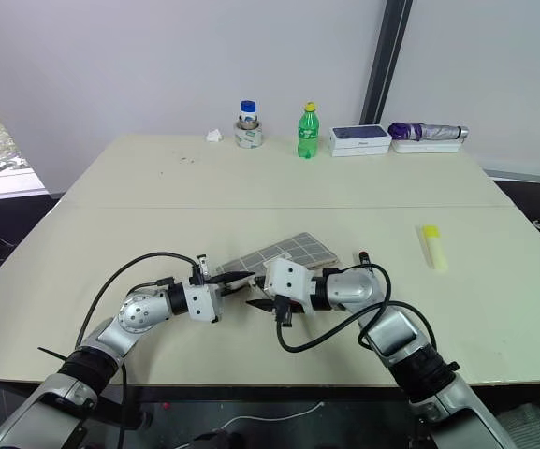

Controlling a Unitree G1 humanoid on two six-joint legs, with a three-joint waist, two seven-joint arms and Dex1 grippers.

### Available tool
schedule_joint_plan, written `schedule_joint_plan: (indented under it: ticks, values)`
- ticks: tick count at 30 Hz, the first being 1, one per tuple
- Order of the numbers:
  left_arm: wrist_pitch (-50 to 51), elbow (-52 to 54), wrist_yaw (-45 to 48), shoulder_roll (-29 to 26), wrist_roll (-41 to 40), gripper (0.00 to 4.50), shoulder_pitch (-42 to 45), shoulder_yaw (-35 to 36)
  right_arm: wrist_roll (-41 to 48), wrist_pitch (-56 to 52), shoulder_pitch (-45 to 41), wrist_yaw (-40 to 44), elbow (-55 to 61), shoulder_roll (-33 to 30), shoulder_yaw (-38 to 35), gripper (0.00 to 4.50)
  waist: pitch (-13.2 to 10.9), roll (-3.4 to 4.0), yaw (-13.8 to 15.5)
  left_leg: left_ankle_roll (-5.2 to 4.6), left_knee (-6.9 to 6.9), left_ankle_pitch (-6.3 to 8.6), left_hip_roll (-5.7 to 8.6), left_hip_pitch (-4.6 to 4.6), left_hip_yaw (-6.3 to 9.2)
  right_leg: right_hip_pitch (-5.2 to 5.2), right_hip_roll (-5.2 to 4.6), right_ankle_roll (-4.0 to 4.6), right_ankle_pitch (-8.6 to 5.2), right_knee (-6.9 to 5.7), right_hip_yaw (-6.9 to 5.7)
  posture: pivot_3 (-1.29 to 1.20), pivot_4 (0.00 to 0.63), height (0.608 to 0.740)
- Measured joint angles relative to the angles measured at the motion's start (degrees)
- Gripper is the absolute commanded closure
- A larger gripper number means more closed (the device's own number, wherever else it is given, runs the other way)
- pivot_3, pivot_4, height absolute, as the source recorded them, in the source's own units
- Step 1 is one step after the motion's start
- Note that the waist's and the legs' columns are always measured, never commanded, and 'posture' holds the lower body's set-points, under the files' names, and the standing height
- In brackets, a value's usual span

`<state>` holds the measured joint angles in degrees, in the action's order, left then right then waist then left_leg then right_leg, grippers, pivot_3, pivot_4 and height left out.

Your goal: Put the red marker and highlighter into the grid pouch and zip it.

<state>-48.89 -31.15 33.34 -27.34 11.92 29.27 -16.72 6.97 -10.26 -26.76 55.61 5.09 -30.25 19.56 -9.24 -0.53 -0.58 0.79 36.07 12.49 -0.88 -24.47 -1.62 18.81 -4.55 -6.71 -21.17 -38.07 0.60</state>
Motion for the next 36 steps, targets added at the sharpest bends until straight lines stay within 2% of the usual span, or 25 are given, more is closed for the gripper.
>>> schedule_joint_plan:
  ticks: [3, 7, 11, 14, 18, 23, 32, 35, 36]
  values:
    - [-0.01, 0.04, 0.14, -0.85, -0.2, 4.5, -0.04, 0.37, 2.96, -1.62, 3.58, -0.09, 3.17, -1.22, -4.0, 0.05, 0.0, 0.0, -0.01, 0.0, -0.02, 0.0, 0.0, 0.0, -0.01, 0.0, -0.02, 0.0, 0.0, 0.0, 0.01, 0.0, 0.15, 0.74]
    - [-0.16, 0.05, -0.06, -1.21, -0.02, 4.5, -0.31, 0.53, 5.64, -4.13, 7.92, -2.11, 8.37, -3.72, -10.96, 0.05, -0.01, -0.01, 0.11, 0.0, -0.02, 0.0, 0.0, -0.01, 0.0, -0.01, -0.04, 0.0, 0.0, 0.01, 0.01, 0.0, 0.15, 0.74]
    - [-0.19, -0.07, -1.32, -1.81, 0.0, 4.5, -0.77, 1.36, 5.69, -5.16, 17.32, -5.38, 12.9, -7.35, -18.72, 0.05, -0.02, -0.04, 0.46, -0.01, -0.04, 0.01, 0.0, -0.02, 0.0, -0.04, -0.06, 0.0, 0.0, 0.07, 0.01, 0.0, 0.15, 0.74]
    - [-0.18, -0.25, -2.22, -1.91, 0.08, 4.5, -0.93, 1.95, 5.65, -5.11, 24.59, -12.56, 15.53, -3.16, -25.02, 0.05, -0.02, -0.04, 0.31, 0.01, -0.07, 0.0, -0.04, 0.0, 0.01, -0.03, -0.01, 0.0, 0.0, 0.04, 0.02, 0.0, 0.15, 0.74]
    - [-0.2, -0.9, -3.5, -1.84, 0.53, 4.5, -0.97, 2.03, 3.12, -6.73, 33.36, -23.31, 19.45, 2.98, -28.47, 0.05, -0.02, -0.03, 0.02, 0.02, -0.07, 0.0, -0.02, 0.01, 0.0, -0.03, -0.01, 0.0, 0.0, 0.03, 0.03, 0.0, 0.15, 0.74]
    - [-0.25, -1.35, -3.69, -1.62, 1.17, 4.5, -1.03, 1.99, 1.69, -14.25, 34.37, -32.74, 19.6, 6.91, -30.13, 0.05, -0.02, -0.03, -0.11, 0.03, -0.07, -0.01, -0.01, 0.04, -0.02, -0.01, 0.0, 0.0, 0.0, -0.01, 0.05, 0.0, 0.15, 0.74]
    - [-0.43, -1.38, -3.8, -0.74, 1.49, 4.5, -1.06, 1.79, 3.29, -21.56, 30.33, -37.11, 18.93, 8.21, -30.33, 0.05, -0.02, -0.03, 0.09, 0.02, -0.07, 0.0, 0.01, 0.01, -0.02, -0.01, -0.02, 0.0, 0.0, 0.01, 0.06, 0.0, 0.15, 0.74]
    - [-0.42, -1.36, -3.94, -0.75, 1.82, 4.5, -1.28, 1.8, 4.12, -26.77, 29.86, -38.25, 17.13, 8.26, -30.7, 0.86, 0.0, 0.0, -0.02, 0.02, -0.09, 0.0, 0.01, 0.02, -0.03, 0.0, -0.02, 0.0, 0.0, 0.0, 0.07, 0.0, 0.15, 0.74]
    - [-0.42, -1.35, -4.05, -0.65, 1.96, 4.5, -1.29, 1.79, 4.83, -28.15, 29.22, -38.29, 17.14, 8.28, -31.01, 1.35, 0.0, 0.0, -0.05, 0.02, -0.08, 0.0, 0.0, 0.03, -0.03, -0.02, -0.01, 0.0, 0.0, 0.0, 0.07, 0.0, 0.15, 0.74]
